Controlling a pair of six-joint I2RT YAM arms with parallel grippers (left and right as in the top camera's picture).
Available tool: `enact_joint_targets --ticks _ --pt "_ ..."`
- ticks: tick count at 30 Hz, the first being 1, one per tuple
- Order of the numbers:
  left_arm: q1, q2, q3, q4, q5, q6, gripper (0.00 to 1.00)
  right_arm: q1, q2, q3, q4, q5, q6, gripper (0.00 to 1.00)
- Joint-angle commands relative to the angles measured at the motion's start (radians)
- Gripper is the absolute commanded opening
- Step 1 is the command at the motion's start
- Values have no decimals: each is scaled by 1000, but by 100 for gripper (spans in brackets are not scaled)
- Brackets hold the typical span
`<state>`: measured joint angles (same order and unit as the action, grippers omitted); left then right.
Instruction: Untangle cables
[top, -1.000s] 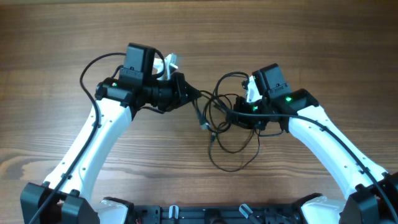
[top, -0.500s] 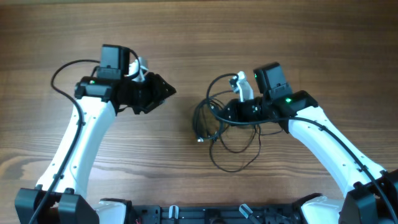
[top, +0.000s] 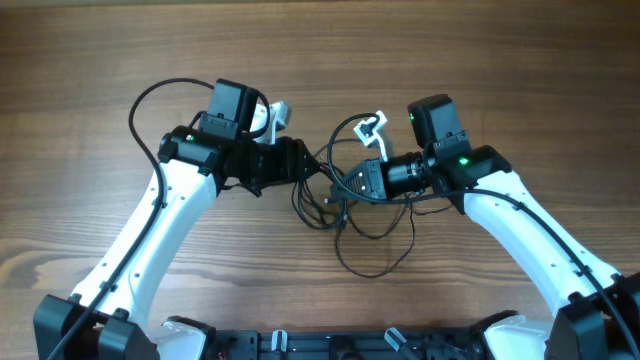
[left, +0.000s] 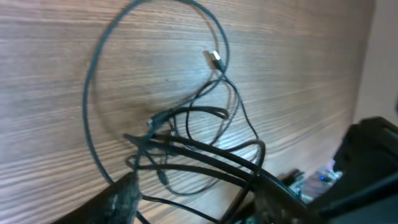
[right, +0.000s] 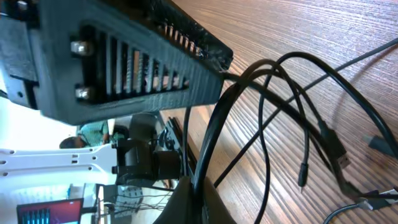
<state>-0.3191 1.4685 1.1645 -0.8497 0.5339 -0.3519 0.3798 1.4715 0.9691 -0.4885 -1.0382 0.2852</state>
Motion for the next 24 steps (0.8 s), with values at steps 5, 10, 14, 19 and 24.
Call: enact_joint_targets --ticks 5,10,14,19,24 --pt "-4 -15 -59 -4 -58 16 44 0 11 4 18 58 58 4" --pt "-4 -15 -146 25 -57 13 42 0 11 4 81 2 106 4" --pt "-4 -14 -171 56 -57 4 54 0 11 4 179 -148 142 4" --pt "-4 -14 -172 82 -57 4 54 0 11 4 287 -274 184 4" --pt "-4 -14 -172 83 -56 4 54 0 11 4 603 -324 413 4"
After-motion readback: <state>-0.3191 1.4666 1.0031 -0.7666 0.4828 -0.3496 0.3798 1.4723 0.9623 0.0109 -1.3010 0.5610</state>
